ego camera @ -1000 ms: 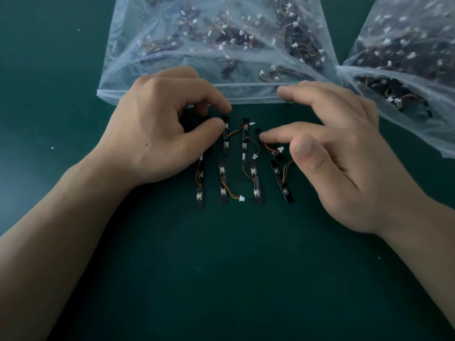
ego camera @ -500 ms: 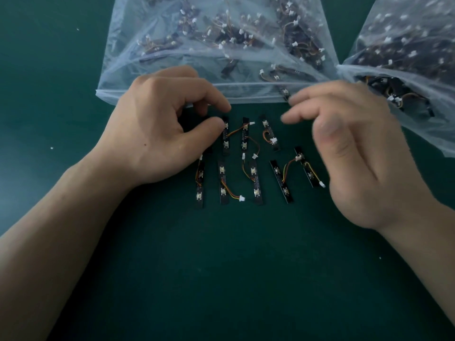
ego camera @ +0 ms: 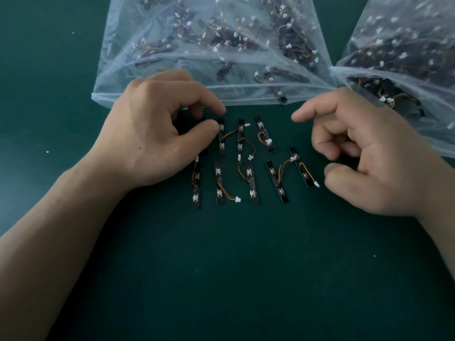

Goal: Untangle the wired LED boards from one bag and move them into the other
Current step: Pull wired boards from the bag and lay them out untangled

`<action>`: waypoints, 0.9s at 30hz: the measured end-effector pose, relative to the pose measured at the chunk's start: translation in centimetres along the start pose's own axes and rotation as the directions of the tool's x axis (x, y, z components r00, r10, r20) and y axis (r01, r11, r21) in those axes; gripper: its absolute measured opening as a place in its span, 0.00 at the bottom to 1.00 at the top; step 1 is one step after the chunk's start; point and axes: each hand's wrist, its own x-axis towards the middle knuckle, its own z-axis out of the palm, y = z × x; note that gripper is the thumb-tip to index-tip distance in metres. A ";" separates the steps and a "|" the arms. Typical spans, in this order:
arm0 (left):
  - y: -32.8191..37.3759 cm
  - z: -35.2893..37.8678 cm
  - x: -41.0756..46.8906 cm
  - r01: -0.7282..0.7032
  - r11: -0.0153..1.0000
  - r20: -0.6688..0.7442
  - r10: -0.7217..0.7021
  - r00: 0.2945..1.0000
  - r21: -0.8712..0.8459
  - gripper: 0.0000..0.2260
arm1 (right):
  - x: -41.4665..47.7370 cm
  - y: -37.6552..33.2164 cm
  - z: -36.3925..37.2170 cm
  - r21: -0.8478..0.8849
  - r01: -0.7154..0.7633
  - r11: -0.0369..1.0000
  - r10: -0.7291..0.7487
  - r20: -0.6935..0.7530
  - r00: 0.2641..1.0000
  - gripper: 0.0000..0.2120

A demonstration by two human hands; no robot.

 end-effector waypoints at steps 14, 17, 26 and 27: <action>0.0 0.0 -0.1 -0.005 1.000 -0.007 0.005 1.000 -0.007 0.08 | 0.5 1.7 0.5 0.340 0.040 0.940 0.129 -0.461 0.878 0.16; 0.0 0.1 -0.1 -0.004 1.000 -0.008 0.004 1.000 -0.005 0.08 | 0.6 1.8 0.2 0.291 -0.033 0.956 0.187 -0.520 0.833 0.19; 0.0 0.2 -0.1 -0.004 1.000 -0.011 0.004 1.000 -0.001 0.08 | 0.7 0.1 0.7 -0.167 -0.231 0.959 0.165 -0.336 0.927 0.10; 0.0 0.2 -0.1 -0.004 1.000 -0.011 0.004 1.000 0.001 0.08 | 0.7 0.1 0.7 -0.163 -0.206 0.965 0.145 -0.323 0.935 0.09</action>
